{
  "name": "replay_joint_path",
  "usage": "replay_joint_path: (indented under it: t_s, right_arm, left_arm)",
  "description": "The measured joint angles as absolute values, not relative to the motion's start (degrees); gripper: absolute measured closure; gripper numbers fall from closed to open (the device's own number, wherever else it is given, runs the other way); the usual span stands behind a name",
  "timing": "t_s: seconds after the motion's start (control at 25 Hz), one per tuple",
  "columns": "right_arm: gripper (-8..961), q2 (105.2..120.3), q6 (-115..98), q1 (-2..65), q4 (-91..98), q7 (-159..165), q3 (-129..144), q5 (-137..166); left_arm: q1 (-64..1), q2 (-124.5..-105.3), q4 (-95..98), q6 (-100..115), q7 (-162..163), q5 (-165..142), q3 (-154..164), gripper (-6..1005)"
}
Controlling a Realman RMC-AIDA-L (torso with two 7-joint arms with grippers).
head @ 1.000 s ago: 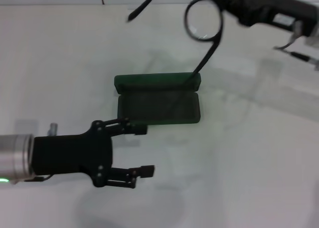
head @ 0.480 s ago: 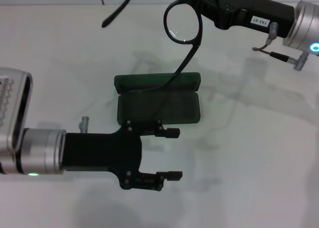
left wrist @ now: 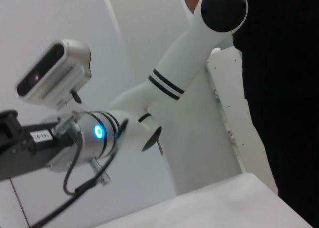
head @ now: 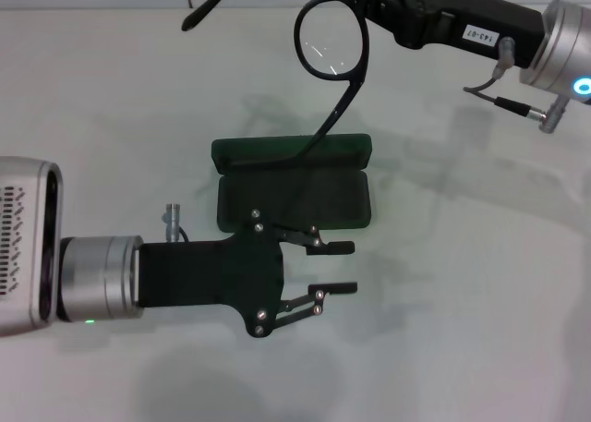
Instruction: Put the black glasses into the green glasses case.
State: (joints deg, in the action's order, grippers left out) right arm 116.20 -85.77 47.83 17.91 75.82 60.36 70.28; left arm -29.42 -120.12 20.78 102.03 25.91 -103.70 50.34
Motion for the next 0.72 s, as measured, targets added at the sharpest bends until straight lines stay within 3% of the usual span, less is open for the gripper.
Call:
replay_joint_path:
  t_s: [0.44,0.72]
  right_arm:
    - [895,116.06,-85.49,47.55,17.71,77.27,60.96,70.63]
    - [895,115.64,-83.81,46.17,19.87,76.80,66.27,70.94]
  left_arm:
    - [-30.88,-119.53,20.04,102.48,30.38,-101.59,52.31,944]
    - [-33.19,-117.98,21.39,105.07,49.54,-101.83,55.58,984]
